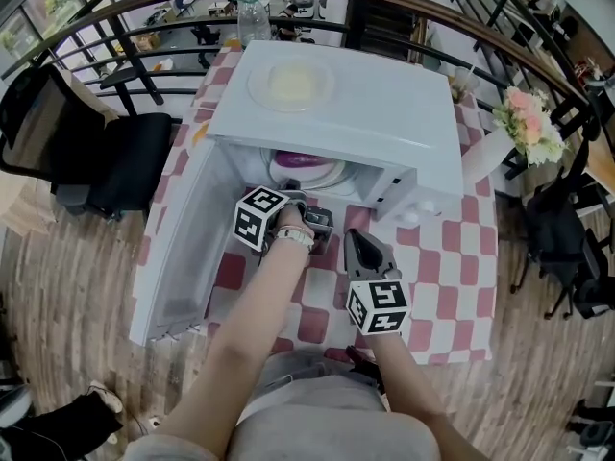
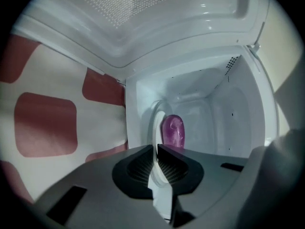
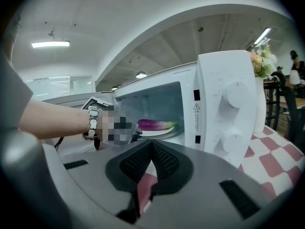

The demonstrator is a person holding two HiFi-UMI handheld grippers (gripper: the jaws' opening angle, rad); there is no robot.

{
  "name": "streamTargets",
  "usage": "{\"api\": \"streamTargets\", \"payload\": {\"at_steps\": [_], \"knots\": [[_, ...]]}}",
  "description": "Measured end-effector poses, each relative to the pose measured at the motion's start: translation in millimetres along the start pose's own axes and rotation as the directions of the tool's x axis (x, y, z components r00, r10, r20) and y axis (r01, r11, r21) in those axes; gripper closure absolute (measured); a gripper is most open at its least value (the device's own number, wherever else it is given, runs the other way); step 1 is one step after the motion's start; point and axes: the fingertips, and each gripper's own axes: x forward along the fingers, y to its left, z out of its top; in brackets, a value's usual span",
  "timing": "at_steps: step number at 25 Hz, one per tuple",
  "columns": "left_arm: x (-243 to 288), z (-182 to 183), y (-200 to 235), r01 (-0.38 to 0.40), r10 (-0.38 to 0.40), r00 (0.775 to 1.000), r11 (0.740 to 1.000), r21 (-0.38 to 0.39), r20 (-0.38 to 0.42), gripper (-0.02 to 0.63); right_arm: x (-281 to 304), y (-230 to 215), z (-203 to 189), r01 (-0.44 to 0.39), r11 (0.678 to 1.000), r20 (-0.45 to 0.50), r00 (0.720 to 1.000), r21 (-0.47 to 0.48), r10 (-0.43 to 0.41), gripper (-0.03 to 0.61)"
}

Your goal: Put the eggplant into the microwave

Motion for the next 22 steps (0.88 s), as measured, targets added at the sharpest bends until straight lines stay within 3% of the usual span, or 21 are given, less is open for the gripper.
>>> {"api": "streamTargets", "payload": {"at_steps": [7,17,22], "knots": [[-8.9,1.0,5.7,-0.070,0.070,0.997,0.997,0.016,-0.012,0.566,-0.7,1.9,-2.3,-0.006,1.000,-0.001,1.000,0.014,0.006,0.554],[-20.7,-4.8,18.2,-0.017,0.016,1.000,1.000,-0.019,-0.025,0.450,-1.0,6.1,-5.0,-0.019,1.000,-0.013,1.000,0.021,0.020,0.554],[-16.2,-5.7,19.6,-0.017,0.017,1.000,1.000,-0.025,-0.020,0.443,-2.3,7.4,-6.5,-0.018,1.000,-0.017,1.000,0.024,0.018,0.554]]}}
